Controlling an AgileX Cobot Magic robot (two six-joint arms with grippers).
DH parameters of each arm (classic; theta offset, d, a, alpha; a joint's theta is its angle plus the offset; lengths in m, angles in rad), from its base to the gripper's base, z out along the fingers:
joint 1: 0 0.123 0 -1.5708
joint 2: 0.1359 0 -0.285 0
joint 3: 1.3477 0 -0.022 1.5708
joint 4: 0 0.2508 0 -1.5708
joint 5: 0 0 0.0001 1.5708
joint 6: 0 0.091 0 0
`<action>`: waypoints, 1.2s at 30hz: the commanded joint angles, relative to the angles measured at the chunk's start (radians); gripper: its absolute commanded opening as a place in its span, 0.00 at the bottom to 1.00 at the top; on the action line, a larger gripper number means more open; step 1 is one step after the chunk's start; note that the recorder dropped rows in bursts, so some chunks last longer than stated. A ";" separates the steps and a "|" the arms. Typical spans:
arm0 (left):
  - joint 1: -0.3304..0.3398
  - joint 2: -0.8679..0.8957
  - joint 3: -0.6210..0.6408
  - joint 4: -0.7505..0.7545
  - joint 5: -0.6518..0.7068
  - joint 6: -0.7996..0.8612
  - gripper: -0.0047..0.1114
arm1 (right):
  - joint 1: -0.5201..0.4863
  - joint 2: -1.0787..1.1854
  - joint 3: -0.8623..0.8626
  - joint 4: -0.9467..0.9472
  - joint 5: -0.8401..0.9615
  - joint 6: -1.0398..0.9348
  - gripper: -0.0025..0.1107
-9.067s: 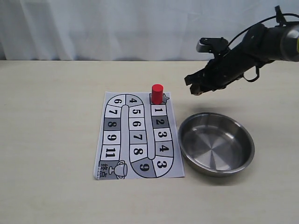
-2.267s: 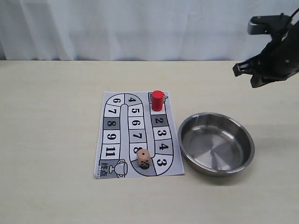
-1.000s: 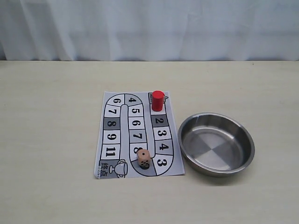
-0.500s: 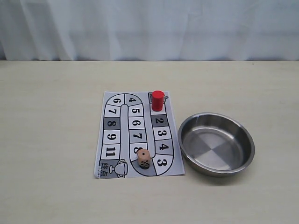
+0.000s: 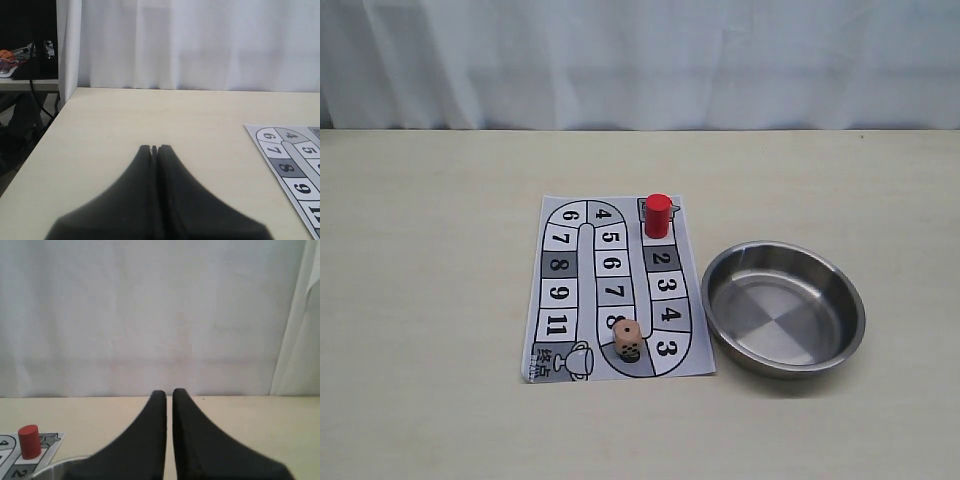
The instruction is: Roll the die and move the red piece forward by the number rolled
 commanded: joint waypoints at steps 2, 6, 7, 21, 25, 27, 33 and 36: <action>-0.009 0.000 0.002 -0.004 -0.013 -0.003 0.04 | -0.026 -0.004 0.002 0.014 0.082 -0.005 0.06; -0.009 0.000 0.002 -0.004 -0.013 -0.003 0.04 | -0.026 -0.004 0.002 0.008 0.103 -0.005 0.06; -0.009 0.000 0.002 -0.004 -0.013 -0.003 0.04 | -0.026 -0.004 0.002 -0.002 0.103 -0.005 0.06; -0.009 0.000 0.002 -0.004 -0.013 -0.003 0.04 | -0.026 -0.004 0.002 -0.004 0.103 -0.005 0.06; -0.009 0.000 0.002 -0.004 -0.013 -0.003 0.04 | -0.026 -0.004 0.002 -0.004 0.103 -0.005 0.06; -0.009 0.000 0.002 -0.004 -0.013 -0.003 0.04 | -0.026 -0.004 0.002 -0.004 0.103 -0.005 0.06; -0.009 0.000 0.002 -0.004 -0.013 -0.003 0.04 | -0.026 -0.004 0.002 -0.004 0.103 -0.005 0.06; -0.009 0.000 0.002 -0.004 -0.013 -0.003 0.04 | -0.026 -0.004 0.002 -0.004 0.103 -0.005 0.06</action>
